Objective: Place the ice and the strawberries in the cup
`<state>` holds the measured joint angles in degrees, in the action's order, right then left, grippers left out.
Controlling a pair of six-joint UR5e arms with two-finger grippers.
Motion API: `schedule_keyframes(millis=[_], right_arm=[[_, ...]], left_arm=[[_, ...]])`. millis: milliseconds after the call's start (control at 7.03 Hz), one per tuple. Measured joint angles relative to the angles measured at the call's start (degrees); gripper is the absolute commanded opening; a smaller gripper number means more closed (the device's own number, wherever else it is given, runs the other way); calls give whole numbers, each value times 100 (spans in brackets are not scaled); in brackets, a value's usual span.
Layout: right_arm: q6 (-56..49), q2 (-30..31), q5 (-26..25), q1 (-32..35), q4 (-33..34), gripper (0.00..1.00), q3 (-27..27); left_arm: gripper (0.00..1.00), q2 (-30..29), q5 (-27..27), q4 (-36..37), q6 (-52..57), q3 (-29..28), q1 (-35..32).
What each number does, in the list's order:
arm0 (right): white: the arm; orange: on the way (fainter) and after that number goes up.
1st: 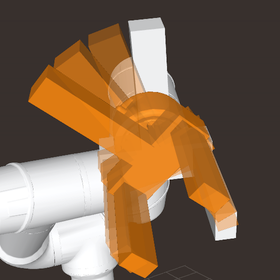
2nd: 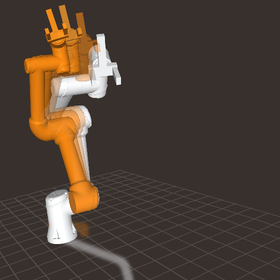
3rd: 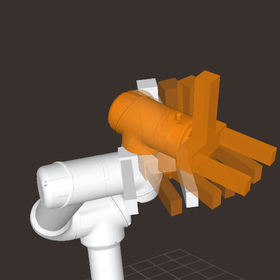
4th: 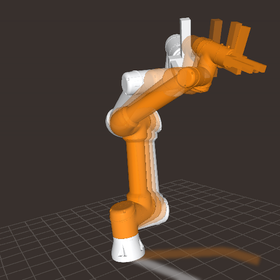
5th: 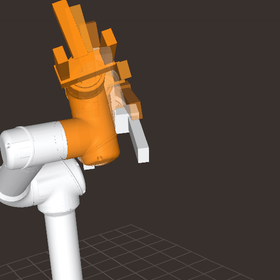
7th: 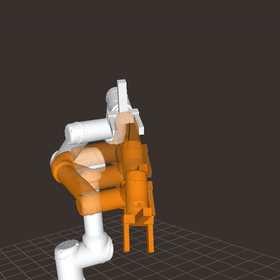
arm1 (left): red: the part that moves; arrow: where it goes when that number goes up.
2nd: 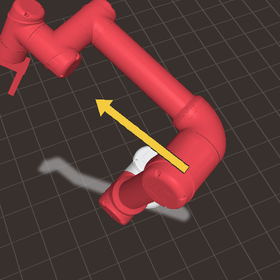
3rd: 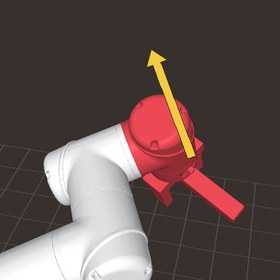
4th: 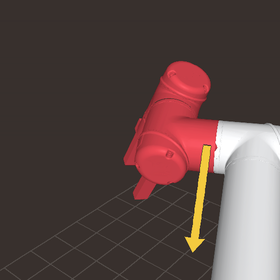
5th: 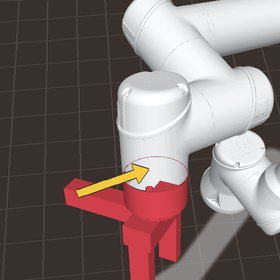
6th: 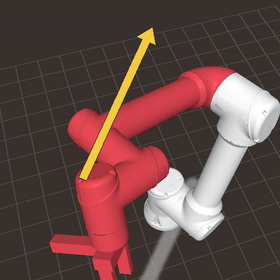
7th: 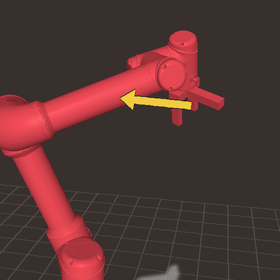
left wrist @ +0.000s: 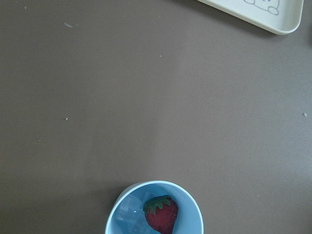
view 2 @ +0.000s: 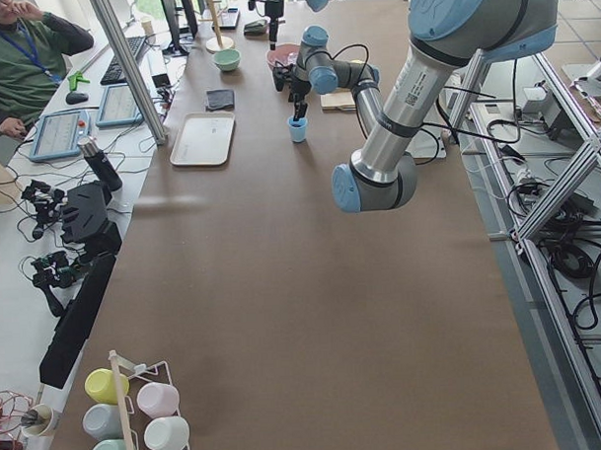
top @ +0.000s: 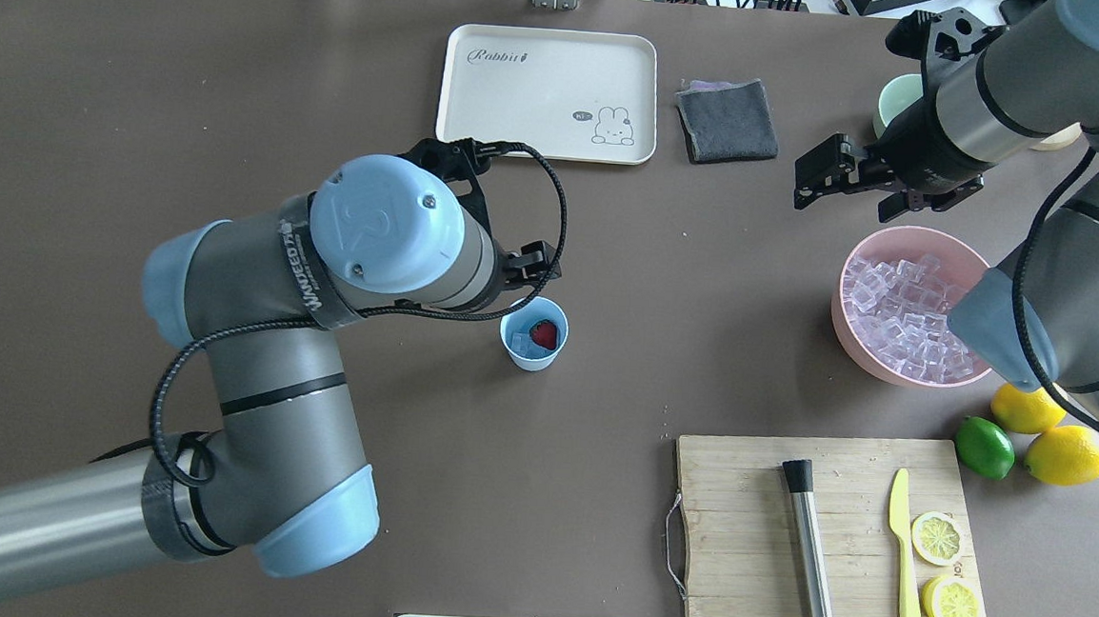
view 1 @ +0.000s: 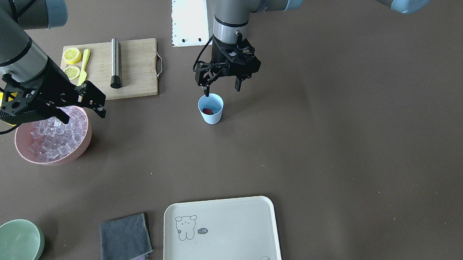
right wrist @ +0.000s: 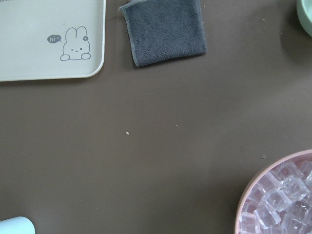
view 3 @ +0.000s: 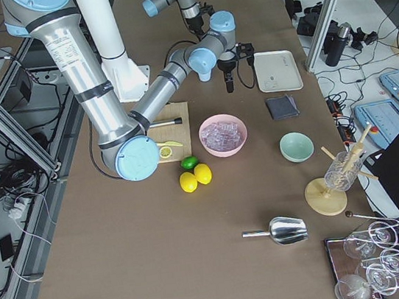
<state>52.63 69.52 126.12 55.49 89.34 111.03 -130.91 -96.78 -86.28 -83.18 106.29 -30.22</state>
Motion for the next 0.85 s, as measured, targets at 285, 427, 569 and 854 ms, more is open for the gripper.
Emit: schedule_keyframes(millis=[285,427,569,854], right_arm=[[-1119,613,72,499,18,100,-64],[-2008,1018,110,888,19,100,-185],[-2802,1332,185,1320,18,100,-409],[-4132,1635,345,2210,3,100,-1205]], left_arm=[[98,824,-461,562,1438,636,-1068],[98,1392,-660,614,2169,761,-1630],[98,1891,-842,602,2619,737,-2256],[98,2644,-1361,287,3656,477,-3541]])
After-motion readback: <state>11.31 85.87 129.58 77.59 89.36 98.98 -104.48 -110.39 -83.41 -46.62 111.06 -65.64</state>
